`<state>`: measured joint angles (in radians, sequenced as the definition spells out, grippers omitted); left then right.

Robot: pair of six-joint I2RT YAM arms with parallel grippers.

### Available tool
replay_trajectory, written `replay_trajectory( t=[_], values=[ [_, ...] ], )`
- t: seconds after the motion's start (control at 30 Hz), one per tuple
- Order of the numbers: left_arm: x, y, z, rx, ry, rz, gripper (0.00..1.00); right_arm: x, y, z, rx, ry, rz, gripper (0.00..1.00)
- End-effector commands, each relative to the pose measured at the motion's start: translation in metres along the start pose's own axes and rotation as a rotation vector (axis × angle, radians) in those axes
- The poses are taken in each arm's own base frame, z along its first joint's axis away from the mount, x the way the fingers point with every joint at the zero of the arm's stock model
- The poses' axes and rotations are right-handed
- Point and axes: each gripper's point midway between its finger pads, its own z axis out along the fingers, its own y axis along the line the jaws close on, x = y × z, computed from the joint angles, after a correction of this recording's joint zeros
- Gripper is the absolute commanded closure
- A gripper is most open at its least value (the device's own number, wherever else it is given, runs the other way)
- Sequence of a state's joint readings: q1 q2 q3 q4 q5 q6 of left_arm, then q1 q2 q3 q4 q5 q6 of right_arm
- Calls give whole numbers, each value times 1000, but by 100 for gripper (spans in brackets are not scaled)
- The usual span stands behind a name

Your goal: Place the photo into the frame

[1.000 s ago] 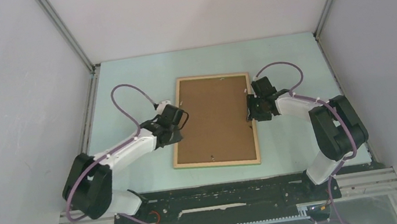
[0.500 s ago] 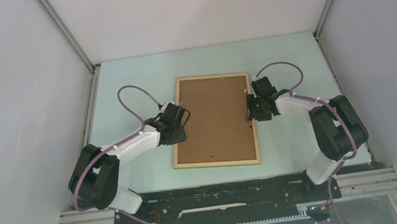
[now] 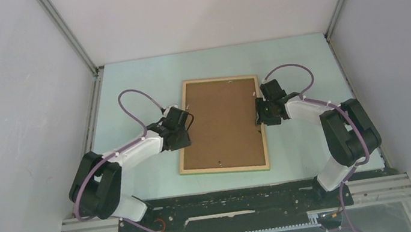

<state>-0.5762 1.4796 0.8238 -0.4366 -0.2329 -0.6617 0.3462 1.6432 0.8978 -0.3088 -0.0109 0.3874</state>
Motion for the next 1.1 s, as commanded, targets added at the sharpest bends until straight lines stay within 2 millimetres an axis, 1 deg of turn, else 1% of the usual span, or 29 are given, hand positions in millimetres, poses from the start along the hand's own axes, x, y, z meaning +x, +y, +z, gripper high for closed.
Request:
replay_trajectory(
  t=[0.0,0.1,0.17,0.23,0.43,0.7,0.83,0.9,1.03,1.07],
  values=[
    [7,20,-6,-48,-4,22,55,11,-17,6,83,37,-29,43],
    [2,24,-8,-58,-27,7,46,12,-17,7,84,41,-30,43],
    [1,24,-6,-57,-24,2,44,12,-17,7,83,39,-29,43],
    [3,23,-2,-53,-5,4,44,12,-17,7,83,39,-30,43],
    [10,17,8,-30,30,3,50,12,-16,7,83,40,-31,43],
    [14,21,15,-57,41,12,51,12,-16,7,82,39,-30,43],
    [11,23,20,-68,43,1,56,12,-16,7,82,39,-31,43],
    [11,24,21,-68,49,-4,64,12,-17,7,83,40,-31,42],
    [11,26,21,-62,46,-3,76,12,-17,7,84,39,-31,42],
    [10,26,20,-56,46,-1,78,11,-17,7,83,38,-29,42]
  ],
)
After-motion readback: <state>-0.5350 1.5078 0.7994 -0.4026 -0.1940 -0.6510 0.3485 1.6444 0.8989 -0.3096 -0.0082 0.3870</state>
